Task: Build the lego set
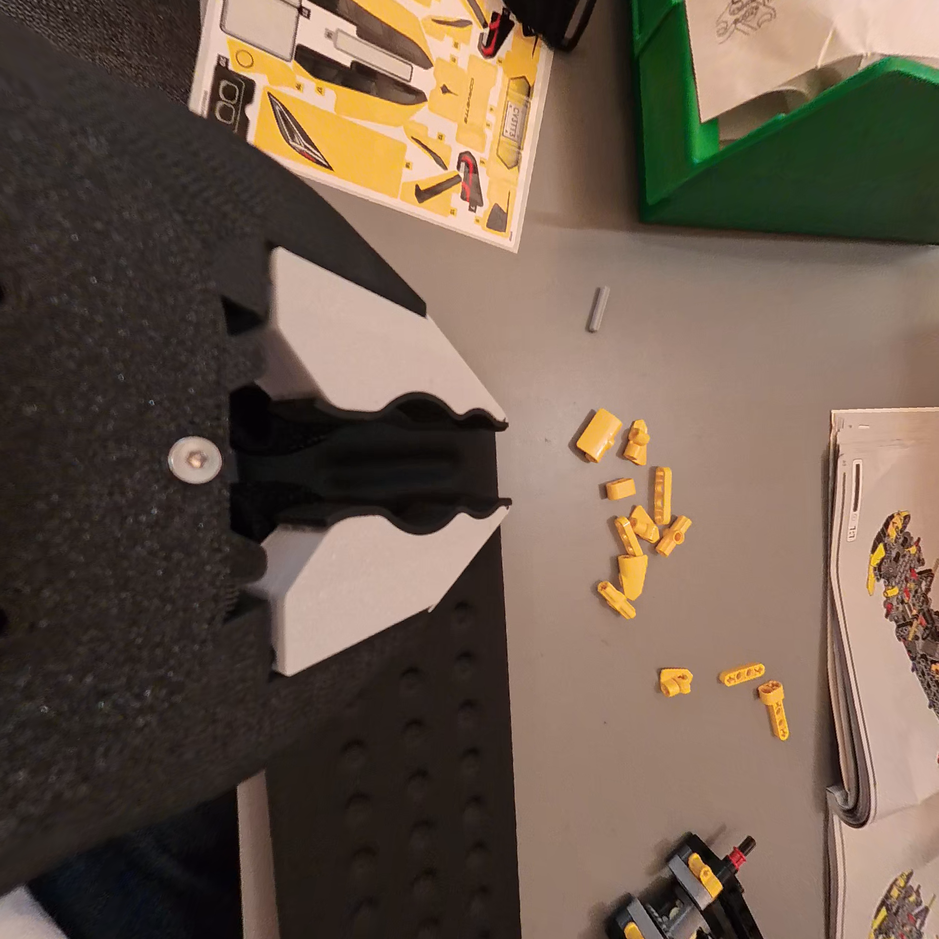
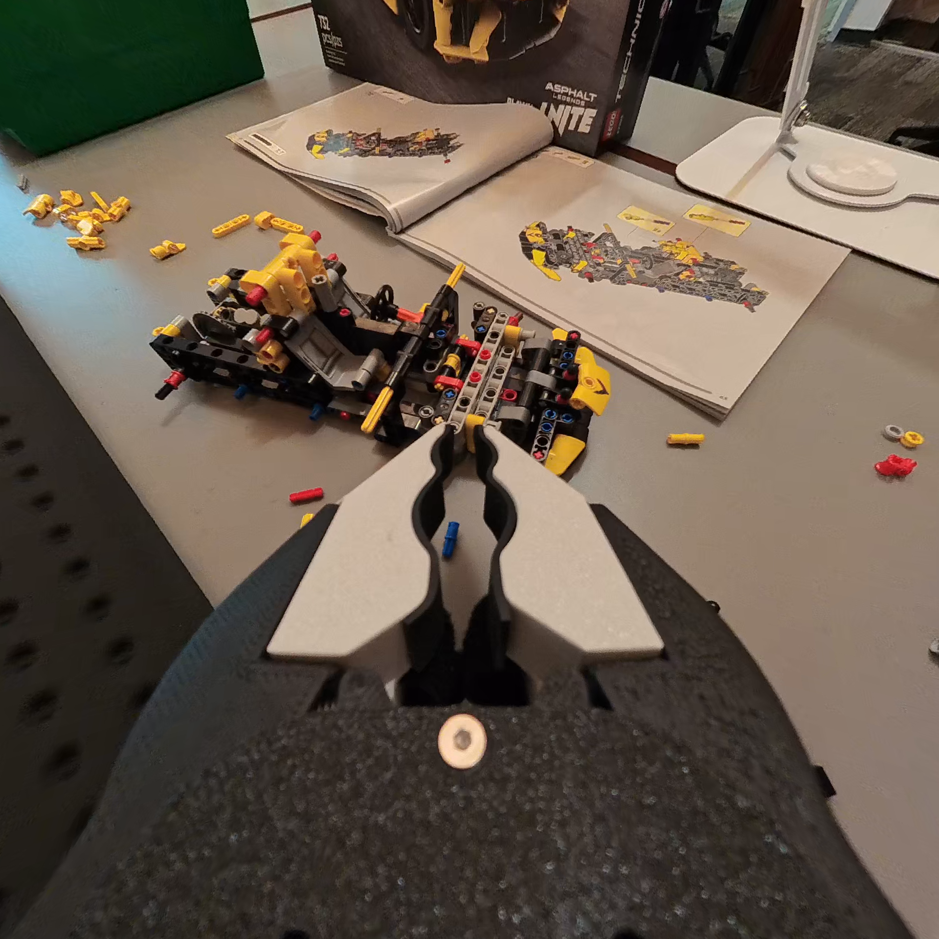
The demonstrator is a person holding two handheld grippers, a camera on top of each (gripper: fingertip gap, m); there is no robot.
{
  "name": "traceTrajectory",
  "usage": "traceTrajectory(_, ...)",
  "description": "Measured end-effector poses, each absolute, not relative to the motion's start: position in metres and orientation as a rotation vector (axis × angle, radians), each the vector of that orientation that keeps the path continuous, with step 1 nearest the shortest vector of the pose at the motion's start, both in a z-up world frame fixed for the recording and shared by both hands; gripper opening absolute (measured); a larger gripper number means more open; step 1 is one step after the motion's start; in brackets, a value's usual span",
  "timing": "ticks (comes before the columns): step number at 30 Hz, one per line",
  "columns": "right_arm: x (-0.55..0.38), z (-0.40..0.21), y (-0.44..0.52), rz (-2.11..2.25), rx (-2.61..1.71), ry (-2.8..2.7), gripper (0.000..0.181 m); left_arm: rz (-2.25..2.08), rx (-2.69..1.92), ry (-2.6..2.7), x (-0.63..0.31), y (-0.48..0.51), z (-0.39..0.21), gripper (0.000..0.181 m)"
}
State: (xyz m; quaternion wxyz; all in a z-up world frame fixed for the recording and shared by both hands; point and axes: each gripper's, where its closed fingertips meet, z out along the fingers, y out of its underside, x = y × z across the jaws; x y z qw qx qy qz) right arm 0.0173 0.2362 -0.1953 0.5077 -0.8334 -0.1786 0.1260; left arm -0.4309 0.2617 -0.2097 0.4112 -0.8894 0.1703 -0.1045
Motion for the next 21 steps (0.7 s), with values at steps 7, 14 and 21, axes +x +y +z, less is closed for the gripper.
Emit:
traceTrajectory(7, 0.017, -0.196, 0.236, 0.31, -2.009, -0.435, 0.007, -0.264, -2.238, 0.435, -0.429, 0.262, -0.209, 0.027)
traceTrajectory(14, 0.016, -0.196, 0.236, 0.299, -2.006, -0.443, 0.007, -0.267, -2.246, 0.433, -0.429, 0.26, -0.212, 0.027)
traceTrajectory(21, 0.017, -0.195, 0.236, 0.306, -2.004, -0.434, 0.007, -0.379, -2.121, 0.656, -0.394, 0.285, -0.184, 0.027)
